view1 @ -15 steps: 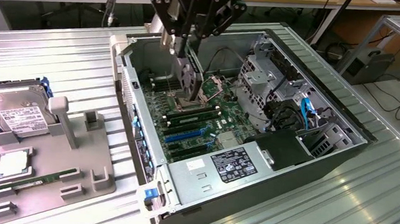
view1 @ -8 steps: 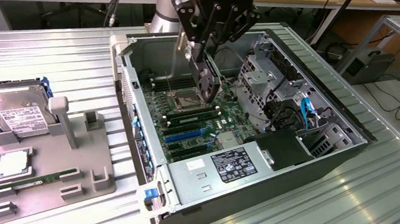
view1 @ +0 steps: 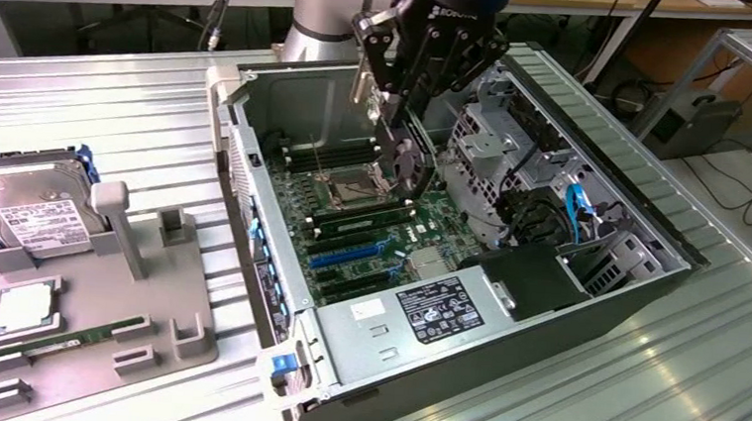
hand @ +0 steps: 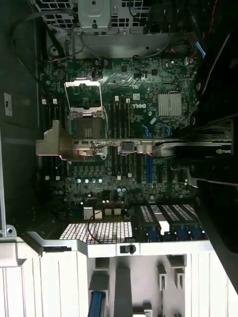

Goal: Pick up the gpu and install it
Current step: 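Pick up the gpu and move the gpu toward the slot, then insert the gpu into the slot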

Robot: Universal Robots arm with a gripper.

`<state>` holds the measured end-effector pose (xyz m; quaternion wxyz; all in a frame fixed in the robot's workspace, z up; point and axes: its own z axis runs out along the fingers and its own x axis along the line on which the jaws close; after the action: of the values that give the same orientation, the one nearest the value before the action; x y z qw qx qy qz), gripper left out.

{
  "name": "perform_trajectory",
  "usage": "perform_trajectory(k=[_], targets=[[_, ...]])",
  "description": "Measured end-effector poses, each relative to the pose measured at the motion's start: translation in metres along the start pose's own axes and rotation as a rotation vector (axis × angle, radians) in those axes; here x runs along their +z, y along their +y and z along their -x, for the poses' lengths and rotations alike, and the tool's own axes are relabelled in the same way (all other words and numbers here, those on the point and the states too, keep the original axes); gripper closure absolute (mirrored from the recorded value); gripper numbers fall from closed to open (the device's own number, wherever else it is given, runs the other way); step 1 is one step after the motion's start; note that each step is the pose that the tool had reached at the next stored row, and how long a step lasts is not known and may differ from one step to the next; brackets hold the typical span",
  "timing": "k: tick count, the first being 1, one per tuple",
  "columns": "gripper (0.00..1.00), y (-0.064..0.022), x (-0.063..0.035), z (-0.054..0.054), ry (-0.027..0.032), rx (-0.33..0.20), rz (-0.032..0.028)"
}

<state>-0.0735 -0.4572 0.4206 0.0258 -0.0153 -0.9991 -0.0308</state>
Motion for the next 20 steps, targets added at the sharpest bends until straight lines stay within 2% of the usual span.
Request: perform_trajectory(k=[6,8,20], targets=[[0.74,-0.0001,0.0113,0.019,0.0001,-0.001,-0.0001],[0.74,-0.0002,0.0136,0.020,0.0001,-0.001,-0.0001],[0.74,-0.0003,0.0136,0.020,0.0000,-0.001,-0.0001]])
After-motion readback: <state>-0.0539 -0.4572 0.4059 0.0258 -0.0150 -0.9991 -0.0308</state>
